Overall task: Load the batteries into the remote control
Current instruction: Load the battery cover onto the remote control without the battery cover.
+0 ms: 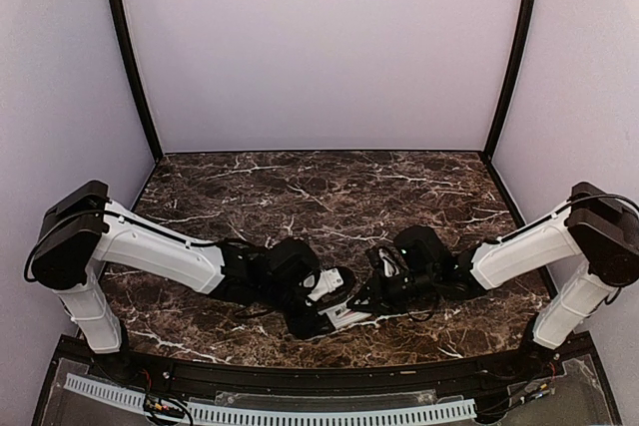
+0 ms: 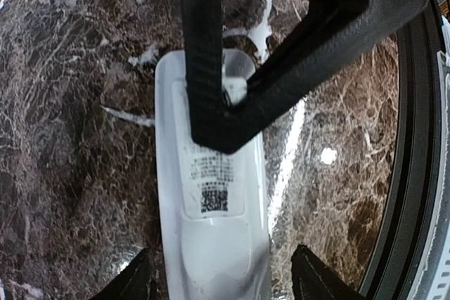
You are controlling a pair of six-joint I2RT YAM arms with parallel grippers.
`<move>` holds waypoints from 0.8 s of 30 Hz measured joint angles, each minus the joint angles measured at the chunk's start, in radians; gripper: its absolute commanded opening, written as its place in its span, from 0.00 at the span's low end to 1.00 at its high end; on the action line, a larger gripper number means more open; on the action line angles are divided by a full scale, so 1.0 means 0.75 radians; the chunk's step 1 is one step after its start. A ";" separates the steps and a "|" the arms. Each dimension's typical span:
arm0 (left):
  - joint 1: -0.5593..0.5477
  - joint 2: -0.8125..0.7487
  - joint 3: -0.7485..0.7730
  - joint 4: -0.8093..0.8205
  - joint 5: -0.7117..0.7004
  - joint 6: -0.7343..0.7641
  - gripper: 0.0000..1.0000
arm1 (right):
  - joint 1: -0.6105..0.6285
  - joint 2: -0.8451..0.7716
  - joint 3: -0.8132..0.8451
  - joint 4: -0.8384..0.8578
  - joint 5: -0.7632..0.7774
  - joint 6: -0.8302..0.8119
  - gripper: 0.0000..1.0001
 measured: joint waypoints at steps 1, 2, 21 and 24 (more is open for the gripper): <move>0.000 0.000 0.004 0.010 -0.001 -0.001 0.66 | 0.001 -0.003 0.000 -0.003 0.004 0.001 0.01; 0.000 0.000 0.011 0.022 -0.002 -0.001 0.66 | 0.003 -0.005 0.000 -0.006 0.007 0.004 0.02; -0.002 0.127 0.134 0.130 -0.013 0.142 0.39 | 0.016 -0.016 0.000 -0.018 0.034 0.026 0.02; -0.003 0.129 0.134 0.127 -0.009 0.156 0.35 | 0.016 -0.017 -0.001 -0.019 0.035 0.026 0.02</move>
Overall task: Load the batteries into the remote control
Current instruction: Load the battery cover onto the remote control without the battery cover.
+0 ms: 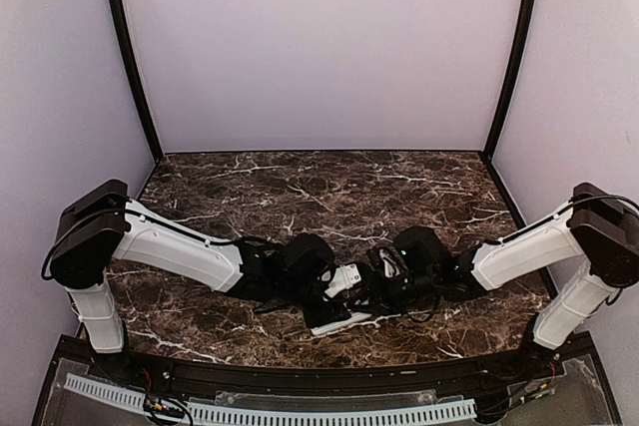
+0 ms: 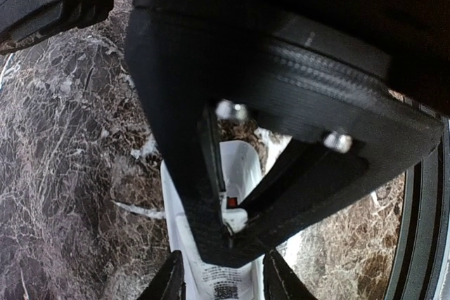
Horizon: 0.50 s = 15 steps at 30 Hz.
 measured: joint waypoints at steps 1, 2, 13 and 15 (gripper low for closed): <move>0.000 0.000 0.000 0.001 0.001 0.003 0.32 | 0.000 0.000 -0.001 0.000 0.000 0.000 0.02; 0.000 0.000 0.000 0.000 0.003 0.005 0.30 | 0.000 0.000 -0.001 0.000 0.000 0.000 0.02; 0.000 0.001 0.001 -0.006 0.017 0.015 0.20 | 0.001 -0.031 -0.010 -0.045 0.010 0.001 0.17; 0.000 0.001 0.001 -0.006 0.020 0.019 0.20 | 0.001 -0.048 -0.010 -0.070 0.017 -0.004 0.22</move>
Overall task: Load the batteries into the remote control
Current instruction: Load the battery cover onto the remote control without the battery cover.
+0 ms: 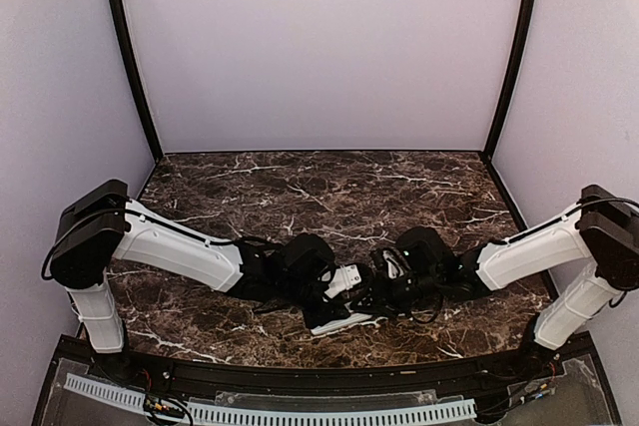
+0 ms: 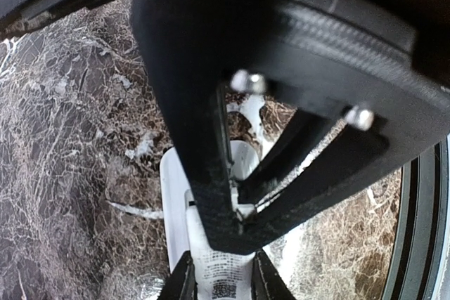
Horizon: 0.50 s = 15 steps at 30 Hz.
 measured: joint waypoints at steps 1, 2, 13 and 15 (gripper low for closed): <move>0.000 0.000 0.000 0.000 0.001 0.001 0.20 | 0.000 -0.010 0.000 -0.015 0.007 -0.004 0.24; 0.000 0.000 0.000 0.000 0.001 0.002 0.20 | -0.001 -0.019 0.000 -0.032 0.013 -0.008 0.27; 0.000 0.000 0.000 -0.005 0.004 0.016 0.20 | -0.071 -0.158 0.000 -0.195 0.038 -0.088 0.26; 0.000 0.000 0.000 -0.005 0.004 0.017 0.20 | -0.078 -0.158 0.000 -0.209 0.034 -0.099 0.23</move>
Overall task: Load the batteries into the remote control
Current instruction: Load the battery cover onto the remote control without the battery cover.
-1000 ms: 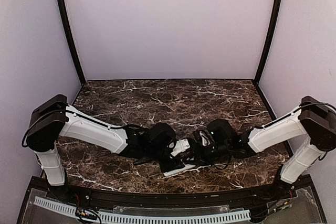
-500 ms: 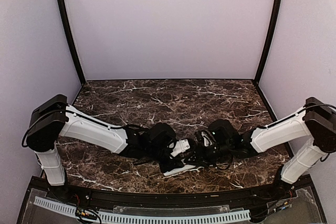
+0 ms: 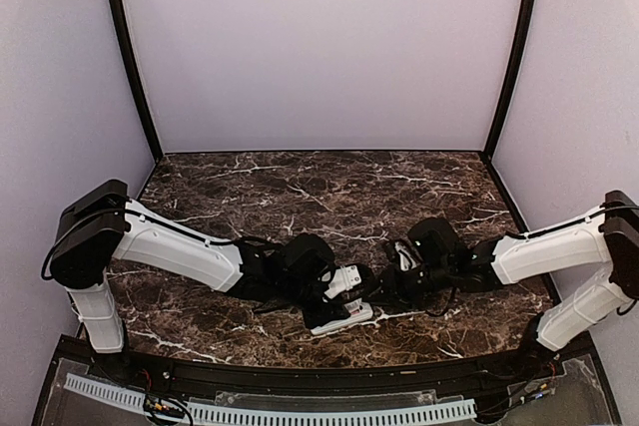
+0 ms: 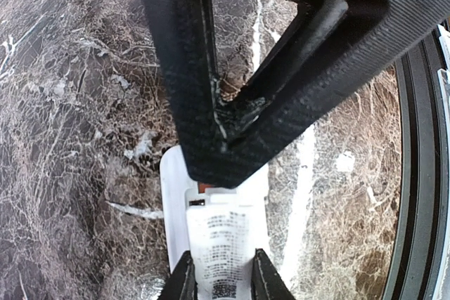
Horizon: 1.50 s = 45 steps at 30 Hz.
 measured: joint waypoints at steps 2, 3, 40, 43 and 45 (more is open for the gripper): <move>0.000 0.000 0.000 0.000 0.000 0.001 0.20 | -0.004 0.004 0.000 0.004 -0.013 -0.013 0.21; 0.000 0.000 0.000 -0.001 0.000 0.002 0.20 | -0.006 0.010 0.000 0.011 -0.026 -0.019 0.20; 0.001 0.002 0.001 -0.016 -0.007 0.009 0.25 | -0.022 0.141 0.031 0.117 -0.160 -0.079 0.05; 0.001 0.005 0.006 -0.022 -0.008 0.013 0.25 | -0.022 0.158 0.031 0.114 -0.148 -0.083 0.10; 0.000 0.010 0.013 -0.025 -0.008 0.018 0.25 | -0.021 0.176 0.033 0.106 -0.143 -0.091 0.12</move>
